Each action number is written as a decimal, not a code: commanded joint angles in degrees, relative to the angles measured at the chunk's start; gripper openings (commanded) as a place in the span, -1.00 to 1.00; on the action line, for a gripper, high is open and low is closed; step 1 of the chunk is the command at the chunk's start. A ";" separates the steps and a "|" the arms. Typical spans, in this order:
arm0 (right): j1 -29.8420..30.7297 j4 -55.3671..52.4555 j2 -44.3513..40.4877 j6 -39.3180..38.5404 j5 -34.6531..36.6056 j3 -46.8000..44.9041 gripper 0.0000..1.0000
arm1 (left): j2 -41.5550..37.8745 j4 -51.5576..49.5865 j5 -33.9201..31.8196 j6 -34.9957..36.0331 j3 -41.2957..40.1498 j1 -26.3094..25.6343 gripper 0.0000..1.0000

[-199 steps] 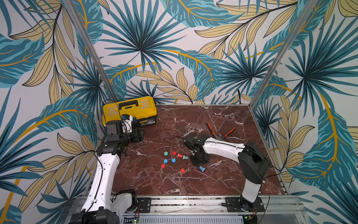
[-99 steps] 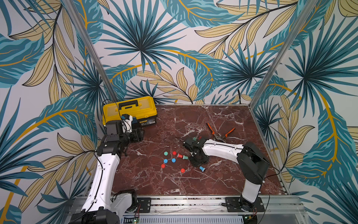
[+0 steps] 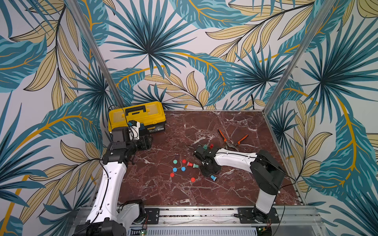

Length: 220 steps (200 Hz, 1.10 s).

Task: Close the stamp cap
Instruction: Pick up the stamp from the center of the board.

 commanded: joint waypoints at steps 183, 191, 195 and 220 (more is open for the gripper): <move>0.35 47.01 -33.53 -42.51 -22.05 -14.72 -0.84 | 1.75 -7.73 2.90 -12.76 12.16 -34.37 0.29; 0.41 47.51 -33.88 -43.45 -22.04 -14.71 -0.84 | 1.97 -8.88 2.25 -12.81 12.76 -35.53 0.29; 0.36 47.68 -34.01 -43.95 -22.08 -14.71 -0.84 | 2.13 -9.31 1.96 -12.91 13.00 -36.08 0.28; 0.35 47.84 -34.54 -46.38 -22.95 -14.50 -0.84 | 2.72 -10.15 1.50 -14.54 14.17 -39.53 0.23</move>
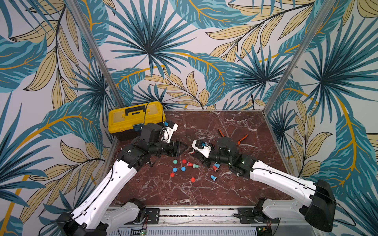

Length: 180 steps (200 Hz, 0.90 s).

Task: Close the stamp cap
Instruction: Pick up the stamp from the center of the board.

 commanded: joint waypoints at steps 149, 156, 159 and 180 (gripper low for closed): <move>0.44 -2.21 -1.33 -13.15 -0.43 0.94 -0.84 | 6.72 -3.16 -7.59 -9.68 6.17 -9.17 -0.09; 0.44 -2.41 -1.33 -13.43 -0.14 1.07 -0.84 | 6.92 -3.16 -7.35 -9.96 6.36 -9.15 -0.12; 0.44 -2.41 -1.33 -13.64 0.08 1.12 -0.84 | 7.07 -3.19 -7.24 -10.02 6.41 -9.19 -0.12; 0.50 -2.05 -1.50 -14.34 1.54 1.26 -0.84 | 7.87 -3.15 -6.72 -10.32 6.46 -9.40 -0.20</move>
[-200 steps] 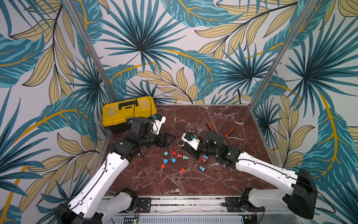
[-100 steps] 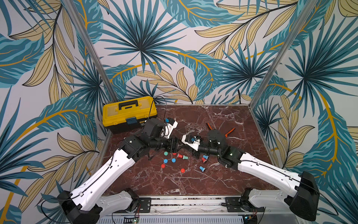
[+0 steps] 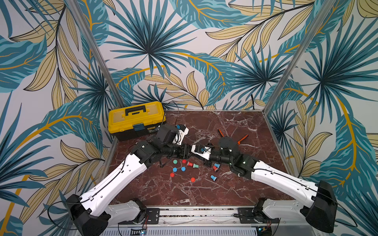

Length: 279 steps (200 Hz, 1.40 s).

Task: Close the stamp cap
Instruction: Pick up the stamp from the center of the board.

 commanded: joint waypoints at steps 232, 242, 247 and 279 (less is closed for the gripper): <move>0.57 22.82 -18.55 9.06 -15.35 0.00 -0.16 | -7.10 9.66 29.56 1.52 15.14 0.45 -0.59; 0.62 23.92 -17.88 9.42 -16.58 0.43 -0.17 | -7.38 11.61 30.63 0.22 14.69 0.41 -0.59; 0.66 24.49 -17.48 9.50 -17.09 0.66 -0.18 | -7.55 13.02 31.16 -0.56 14.24 0.47 -0.59; 0.62 27.63 -15.65 10.30 -19.24 1.37 -0.28 | -9.91 28.21 33.41 -9.74 7.69 0.49 -0.58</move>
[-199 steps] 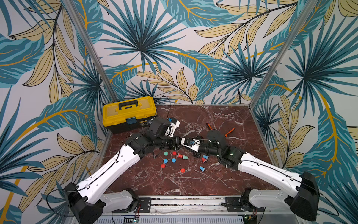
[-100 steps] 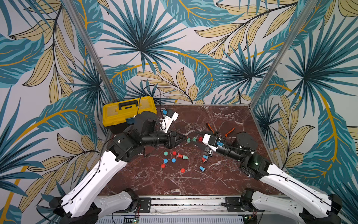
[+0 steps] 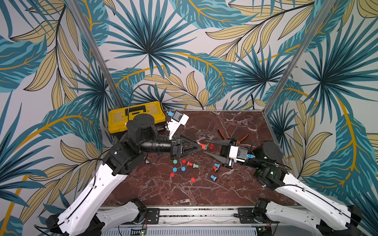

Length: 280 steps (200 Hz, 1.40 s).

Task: Close the stamp cap
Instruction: Pick up the stamp from the center of the board.

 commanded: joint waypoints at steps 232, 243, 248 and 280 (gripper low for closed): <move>0.14 5.57 4.33 3.53 -2.66 2.78 -0.89 | -4.27 13.72 -3.51 -5.57 -10.04 1.61 0.27; 0.20 4.45 4.03 4.15 -1.07 2.55 -0.93 | -4.94 13.66 -4.67 -4.67 -11.02 2.71 0.33; 0.14 3.87 4.03 4.42 -0.21 2.39 -0.95 | -5.33 13.63 -5.18 -4.10 -11.42 3.25 0.36; 0.16 -1.95 3.41 5.63 5.21 2.11 -1.00 | -7.54 13.33 -7.50 0.74 -14.31 7.31 0.47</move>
